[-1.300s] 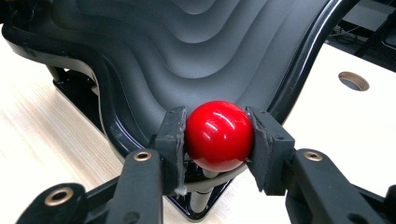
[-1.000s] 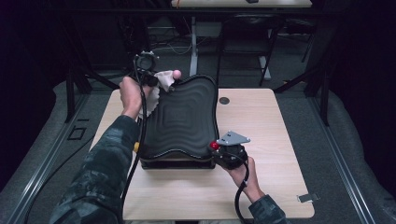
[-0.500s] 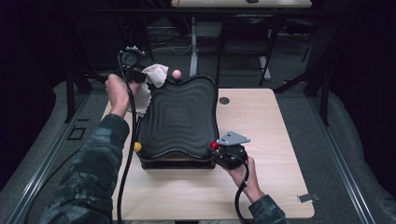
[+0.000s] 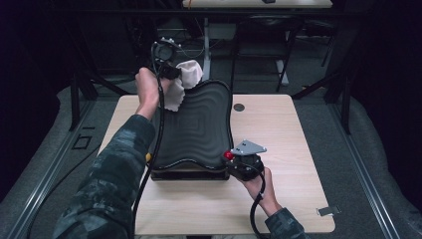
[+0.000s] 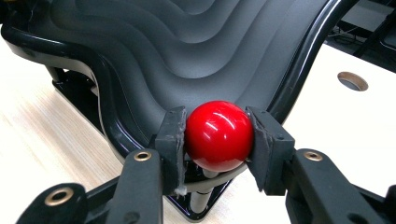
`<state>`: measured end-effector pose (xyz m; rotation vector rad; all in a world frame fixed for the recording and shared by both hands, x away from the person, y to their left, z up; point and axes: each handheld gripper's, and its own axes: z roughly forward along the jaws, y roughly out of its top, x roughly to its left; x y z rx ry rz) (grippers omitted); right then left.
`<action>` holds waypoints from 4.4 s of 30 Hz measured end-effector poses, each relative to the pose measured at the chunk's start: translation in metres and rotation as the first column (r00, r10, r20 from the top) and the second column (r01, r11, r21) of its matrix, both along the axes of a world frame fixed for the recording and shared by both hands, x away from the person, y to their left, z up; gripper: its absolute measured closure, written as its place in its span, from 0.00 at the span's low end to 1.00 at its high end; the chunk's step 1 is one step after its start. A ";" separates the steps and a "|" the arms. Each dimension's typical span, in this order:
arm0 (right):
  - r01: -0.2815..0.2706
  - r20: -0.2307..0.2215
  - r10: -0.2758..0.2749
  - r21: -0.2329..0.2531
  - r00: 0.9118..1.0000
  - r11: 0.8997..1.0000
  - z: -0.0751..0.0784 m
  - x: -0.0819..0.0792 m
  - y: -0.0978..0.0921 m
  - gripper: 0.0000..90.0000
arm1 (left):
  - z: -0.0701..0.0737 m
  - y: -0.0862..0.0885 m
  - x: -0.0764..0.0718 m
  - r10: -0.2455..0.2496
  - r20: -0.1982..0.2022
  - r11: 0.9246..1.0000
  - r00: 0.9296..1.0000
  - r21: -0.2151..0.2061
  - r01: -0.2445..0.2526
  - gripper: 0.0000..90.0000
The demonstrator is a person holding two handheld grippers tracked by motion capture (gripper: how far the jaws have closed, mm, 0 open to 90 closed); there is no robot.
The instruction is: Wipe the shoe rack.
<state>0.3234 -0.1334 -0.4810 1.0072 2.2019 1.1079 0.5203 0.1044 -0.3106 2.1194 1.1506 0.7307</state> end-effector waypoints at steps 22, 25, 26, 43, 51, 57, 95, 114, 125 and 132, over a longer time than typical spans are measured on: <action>-0.005 0.015 0.005 0.015 1.000 1.000 -0.001 0.000 0.001 0.67 | -0.017 0.001 -0.007 -0.045 -0.083 0.997 0.996 0.066 0.050 0.92; -0.003 0.015 0.003 0.008 1.000 1.000 -0.001 0.000 0.001 0.67 | -0.016 0.011 -0.004 0.004 -0.078 0.998 0.997 0.070 0.002 0.92; -0.001 0.009 0.001 0.000 1.000 1.000 -0.001 -0.001 0.000 0.67 | -0.016 0.013 -0.003 0.012 -0.077 0.998 0.997 0.069 -0.007 0.92; -0.004 0.020 0.004 0.003 1.000 1.000 -0.001 0.000 0.001 0.67 | -0.007 -0.011 0.000 -0.001 -0.030 1.000 1.000 0.031 0.002 0.92; -0.006 0.020 0.006 0.001 1.000 1.000 -0.001 0.000 0.001 0.67 | -0.011 -0.015 -0.003 -0.020 -0.037 0.999 0.999 0.026 0.021 0.93; -0.002 0.020 0.002 0.001 1.000 1.000 -0.001 0.000 0.001 0.67 | -0.014 -0.015 -0.008 -0.041 -0.052 0.999 0.998 0.030 0.042 0.93; -0.002 0.020 0.002 0.000 1.000 1.000 -0.001 0.000 0.001 0.67 | -0.044 -0.058 0.010 0.023 -0.033 1.000 0.999 0.006 -0.023 0.93; -0.004 0.020 0.004 -0.001 1.000 1.000 -0.001 0.000 0.001 0.67 | -0.041 -0.070 0.018 0.000 -0.038 1.000 0.999 -0.016 -0.001 0.93; -0.004 0.020 0.004 -0.001 1.000 1.000 -0.001 0.000 0.001 0.67 | -0.040 -0.086 0.022 -0.049 -0.069 0.999 0.996 -0.003 0.049 0.93; -0.008 0.022 0.008 -0.002 1.000 1.000 -0.001 0.000 0.001 0.67 | -0.043 -0.094 0.022 -0.071 -0.099 0.997 0.993 0.003 0.072 0.93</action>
